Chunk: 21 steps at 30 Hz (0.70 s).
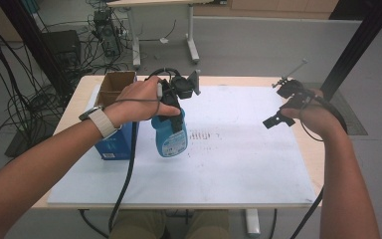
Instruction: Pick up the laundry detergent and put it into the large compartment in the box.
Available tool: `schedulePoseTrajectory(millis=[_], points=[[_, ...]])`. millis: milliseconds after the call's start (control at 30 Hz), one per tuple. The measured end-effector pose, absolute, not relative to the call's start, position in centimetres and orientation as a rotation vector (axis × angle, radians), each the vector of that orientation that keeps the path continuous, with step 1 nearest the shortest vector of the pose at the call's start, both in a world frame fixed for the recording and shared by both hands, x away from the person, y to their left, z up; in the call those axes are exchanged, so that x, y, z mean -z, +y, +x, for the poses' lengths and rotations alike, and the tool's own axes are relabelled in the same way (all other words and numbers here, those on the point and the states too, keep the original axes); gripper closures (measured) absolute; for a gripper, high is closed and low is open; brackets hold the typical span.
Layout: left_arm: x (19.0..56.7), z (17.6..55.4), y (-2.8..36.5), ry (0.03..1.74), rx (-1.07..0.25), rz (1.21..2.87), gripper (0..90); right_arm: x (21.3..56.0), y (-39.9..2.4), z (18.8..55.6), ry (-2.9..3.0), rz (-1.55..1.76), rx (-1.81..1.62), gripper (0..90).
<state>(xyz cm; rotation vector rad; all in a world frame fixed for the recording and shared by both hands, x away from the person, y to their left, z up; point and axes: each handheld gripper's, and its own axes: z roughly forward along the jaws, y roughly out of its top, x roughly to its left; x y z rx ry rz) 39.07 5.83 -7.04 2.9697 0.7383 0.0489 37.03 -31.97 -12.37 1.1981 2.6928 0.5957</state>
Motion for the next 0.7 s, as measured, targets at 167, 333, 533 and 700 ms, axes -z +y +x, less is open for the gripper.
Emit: schedulePoseTrajectory(millis=[167, 333, 533, 700], points=[[5.2, 39.0, 6.0, 0.813, -0.069, 2.955, 37.4, 12.0, -31.9, 36.9, 2.687, 1.193, -0.600, 9.1], [3.7, 39.2, 6.3, 0.892, -0.076, 2.936, 37.4, 11.7, -31.8, 36.7, 2.683, 1.185, -0.599, 9.2], [2.5, 39.5, 6.5, 0.957, -0.057, 2.917, 37.3, 11.5, -31.5, 36.7, 2.684, 1.166, -0.603, 9.1], [1.9, 39.7, 6.5, 1.003, -0.040, 2.904, 37.4, 11.3, -31.3, 36.8, 2.684, 1.158, -0.608, 9.1]])
